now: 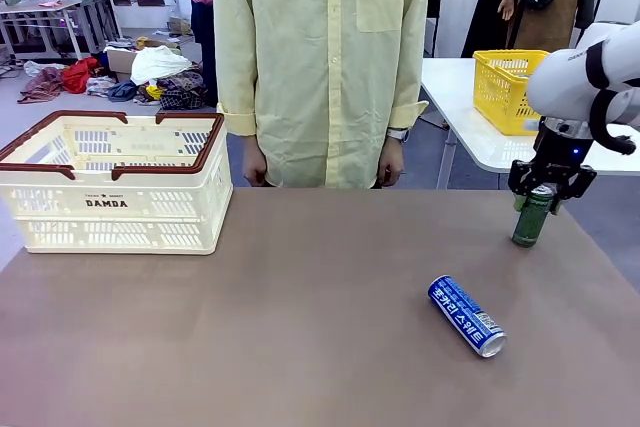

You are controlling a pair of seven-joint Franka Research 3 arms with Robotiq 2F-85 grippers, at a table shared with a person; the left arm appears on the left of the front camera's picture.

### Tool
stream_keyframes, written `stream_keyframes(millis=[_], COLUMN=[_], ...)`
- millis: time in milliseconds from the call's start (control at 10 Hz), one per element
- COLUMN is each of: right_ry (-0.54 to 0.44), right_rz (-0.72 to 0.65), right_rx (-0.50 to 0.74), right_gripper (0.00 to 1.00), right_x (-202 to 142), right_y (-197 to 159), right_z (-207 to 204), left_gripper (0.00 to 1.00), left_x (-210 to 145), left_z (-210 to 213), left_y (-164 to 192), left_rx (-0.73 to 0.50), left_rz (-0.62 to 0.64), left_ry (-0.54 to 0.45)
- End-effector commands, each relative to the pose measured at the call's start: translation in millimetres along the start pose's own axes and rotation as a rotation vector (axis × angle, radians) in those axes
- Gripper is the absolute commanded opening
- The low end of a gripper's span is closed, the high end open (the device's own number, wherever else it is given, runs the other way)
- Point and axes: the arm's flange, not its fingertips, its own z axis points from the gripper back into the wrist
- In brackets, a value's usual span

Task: Place the drinks into the Shopping basket.
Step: Pick up one drink and place it into the Shopping basket.

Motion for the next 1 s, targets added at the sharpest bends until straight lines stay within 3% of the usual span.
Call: stream_keyframes(millis=[0, 500, 700, 900], right_ry=[-0.02, -0.03, -0.078, -0.016], right_rz=[0.024, 0.027, 0.078, 0.145], right_rx=[-0.037, -0.043, 0.009, 0.032], right_gripper=[0.0, 0.0, 0.0, 0.0], right_x=[3, 0, -21, -67], right_y=[6, 6, 3, 0], right_z=[1, 8, 62, 143], left_gripper=[1.0, 1.0, 1.0, 1.0], left_x=[0, 0, 0, 0], left_z=[2, 2, 2, 2], left_y=[1, 1, 1, 1], left_rx=[-0.013, -0.013, -0.013, -0.013], left_rz=[-0.015, -0.015, -0.015, -0.015], left_ry=[-0.002, -0.002, -0.002, -0.002])
